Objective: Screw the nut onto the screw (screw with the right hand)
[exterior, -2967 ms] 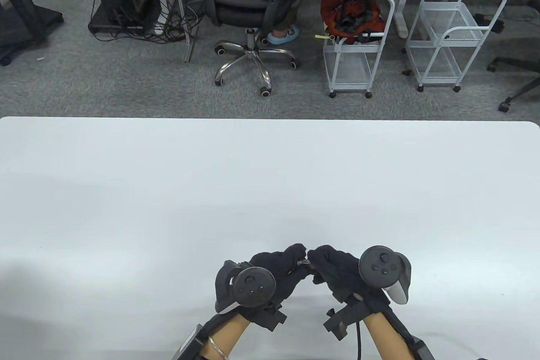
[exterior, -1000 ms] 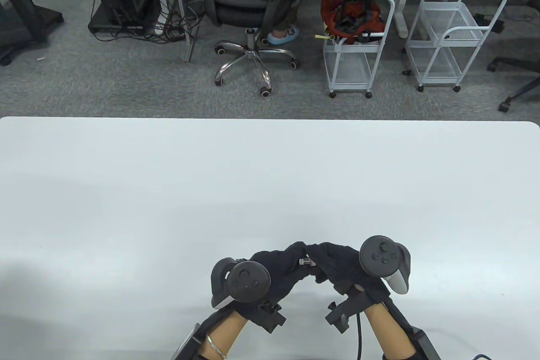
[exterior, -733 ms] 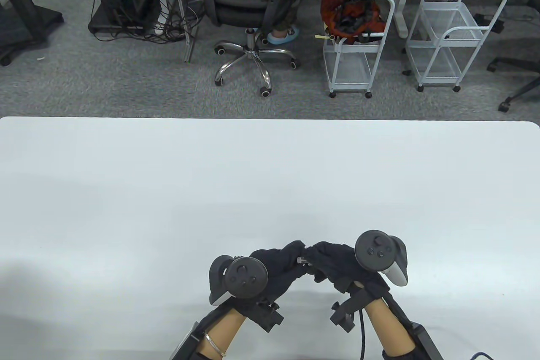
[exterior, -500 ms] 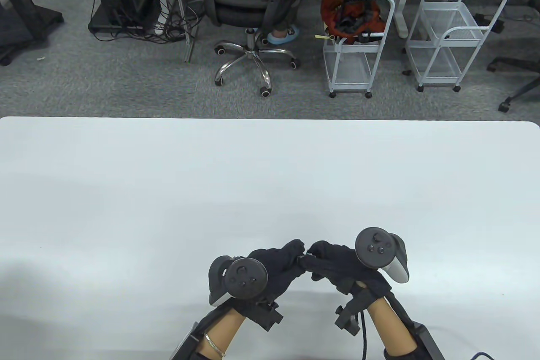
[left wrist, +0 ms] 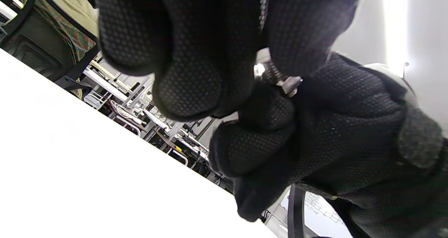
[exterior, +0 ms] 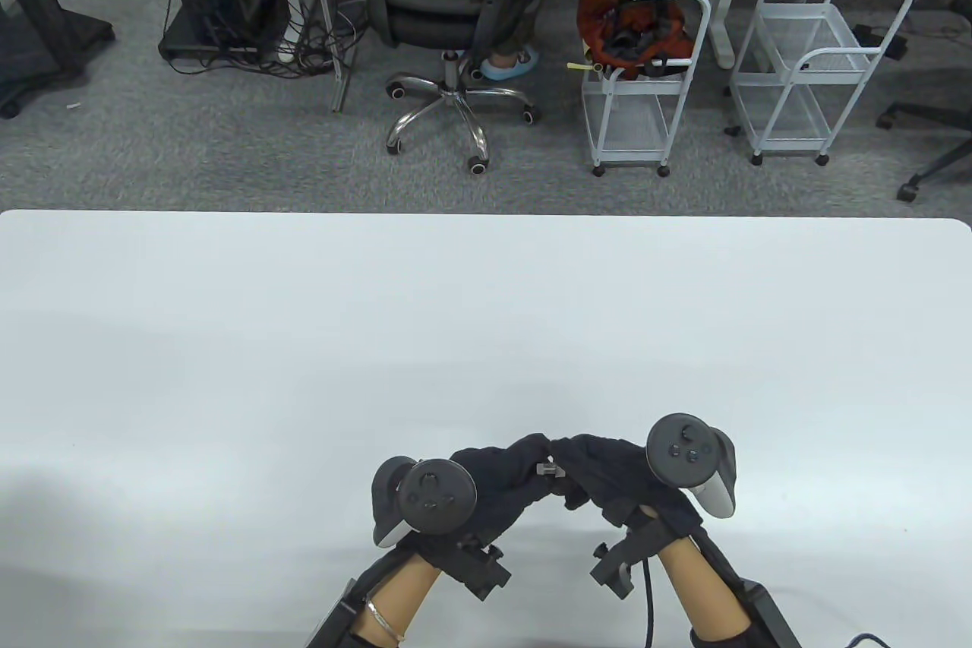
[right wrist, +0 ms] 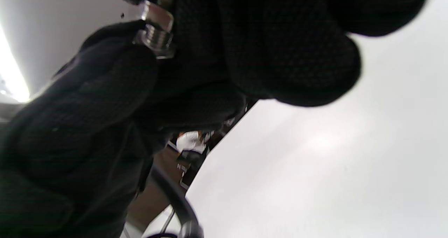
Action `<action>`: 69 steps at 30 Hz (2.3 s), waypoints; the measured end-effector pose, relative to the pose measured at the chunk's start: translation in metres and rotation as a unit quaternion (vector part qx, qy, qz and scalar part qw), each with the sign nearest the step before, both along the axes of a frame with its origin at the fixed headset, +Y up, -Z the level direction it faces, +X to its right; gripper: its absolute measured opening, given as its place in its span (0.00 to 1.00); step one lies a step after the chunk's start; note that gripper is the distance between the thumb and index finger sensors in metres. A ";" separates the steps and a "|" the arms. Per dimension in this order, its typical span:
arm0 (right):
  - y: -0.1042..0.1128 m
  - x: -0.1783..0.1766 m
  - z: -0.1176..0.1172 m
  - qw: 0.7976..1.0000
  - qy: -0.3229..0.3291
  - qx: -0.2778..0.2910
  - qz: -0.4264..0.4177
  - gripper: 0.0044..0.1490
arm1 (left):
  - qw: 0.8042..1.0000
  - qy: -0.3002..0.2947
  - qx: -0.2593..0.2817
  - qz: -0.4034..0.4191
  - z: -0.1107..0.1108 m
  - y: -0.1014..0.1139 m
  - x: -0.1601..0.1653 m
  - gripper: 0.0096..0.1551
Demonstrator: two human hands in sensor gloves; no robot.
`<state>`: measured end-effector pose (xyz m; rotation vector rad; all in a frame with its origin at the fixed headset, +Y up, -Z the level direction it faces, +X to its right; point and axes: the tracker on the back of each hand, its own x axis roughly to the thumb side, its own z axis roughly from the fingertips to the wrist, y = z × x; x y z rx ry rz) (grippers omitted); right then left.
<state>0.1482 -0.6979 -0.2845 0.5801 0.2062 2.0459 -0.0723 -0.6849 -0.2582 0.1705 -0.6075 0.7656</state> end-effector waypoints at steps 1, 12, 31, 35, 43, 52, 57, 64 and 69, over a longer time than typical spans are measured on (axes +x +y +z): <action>0.001 0.000 0.000 1.000 0.023 -0.017 0.008 0.33 | 1.000 0.012 0.011 -0.006 0.001 0.000 0.000 0.28; 0.002 -0.001 0.003 0.999 0.037 -0.018 0.030 0.33 | 1.000 0.011 0.011 -0.008 0.001 0.001 0.000 0.28; 0.004 0.000 0.003 0.999 0.040 -0.023 0.020 0.31 | 1.000 0.015 0.012 -0.003 0.002 0.003 0.000 0.27; 0.002 0.000 0.003 0.999 -0.036 0.025 -0.019 0.30 | 1.000 -0.001 0.001 0.006 0.002 0.003 0.001 0.28; 0.003 0.001 0.003 0.999 -0.028 0.028 -0.007 0.30 | 1.000 0.006 0.013 -0.002 0.003 0.004 0.001 0.27; 0.005 0.002 0.005 1.000 -0.011 0.029 0.005 0.30 | 1.000 0.014 0.019 -0.003 0.006 0.005 0.003 0.28; 0.006 0.004 0.007 1.000 -0.010 0.005 -0.006 0.32 | 1.000 0.005 0.013 0.003 0.005 0.004 0.003 0.27; 0.006 0.004 0.008 0.998 -0.043 0.029 -0.019 0.29 | 1.000 0.001 0.020 0.005 0.006 0.005 0.004 0.28; 0.005 0.003 0.008 0.999 0.033 -0.025 0.012 0.32 | 0.999 0.017 0.032 -0.008 0.006 0.005 0.003 0.27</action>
